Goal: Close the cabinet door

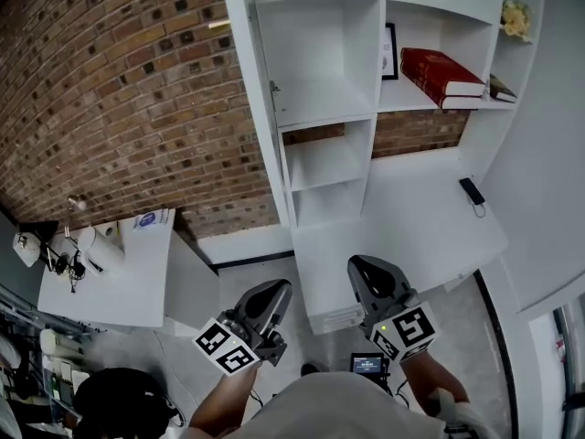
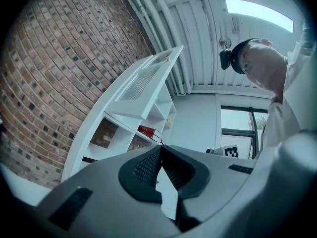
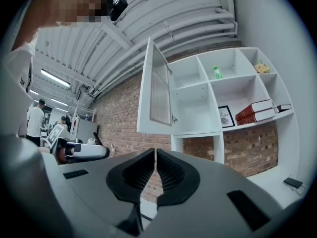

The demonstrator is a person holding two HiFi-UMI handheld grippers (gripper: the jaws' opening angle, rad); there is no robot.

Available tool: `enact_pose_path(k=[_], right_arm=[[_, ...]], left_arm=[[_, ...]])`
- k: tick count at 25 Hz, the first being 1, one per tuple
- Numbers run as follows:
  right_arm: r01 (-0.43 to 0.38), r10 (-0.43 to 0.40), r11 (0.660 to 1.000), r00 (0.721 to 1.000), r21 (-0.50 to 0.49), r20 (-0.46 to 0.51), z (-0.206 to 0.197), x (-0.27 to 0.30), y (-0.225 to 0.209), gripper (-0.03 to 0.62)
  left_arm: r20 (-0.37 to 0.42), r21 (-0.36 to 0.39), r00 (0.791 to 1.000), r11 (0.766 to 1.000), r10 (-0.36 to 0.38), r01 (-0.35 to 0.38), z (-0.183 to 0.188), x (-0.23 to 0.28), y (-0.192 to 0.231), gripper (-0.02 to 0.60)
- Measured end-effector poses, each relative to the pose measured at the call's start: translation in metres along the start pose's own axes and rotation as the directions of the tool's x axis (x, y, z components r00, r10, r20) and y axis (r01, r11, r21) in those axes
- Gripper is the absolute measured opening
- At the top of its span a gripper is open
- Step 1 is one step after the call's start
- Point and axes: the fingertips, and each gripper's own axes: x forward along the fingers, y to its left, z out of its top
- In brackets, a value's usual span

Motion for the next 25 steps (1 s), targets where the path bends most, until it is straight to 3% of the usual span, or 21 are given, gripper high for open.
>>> enact_pose_path(k=[8, 17, 25], right_arm=[[-0.003, 0.004, 1.0, 0.999, -0.027, 0.043, 0.01, 0.021, -0.005, 0.031], [-0.07, 0.072, 0.997, 0.996, -0.039, 0.045, 0.012, 0.029, -0.023, 0.031], [-0.111, 0.124, 0.986, 0.987, -0.123, 0.104, 0.049, 0.042, -0.025, 0.031]], left_arm=[[0.016, 0.01, 1.0, 1.0, -0.018, 0.018, 0.007, 0.013, 0.015, 0.009], [0.057, 0.05, 0.998, 0.998, 0.024, -0.027, 0.011, 0.029, 0.013, 0.009], [0.106, 0.146, 0.994, 0.989, -0.002, -0.014, 0.051, 0.039, 0.013, 0.009]])
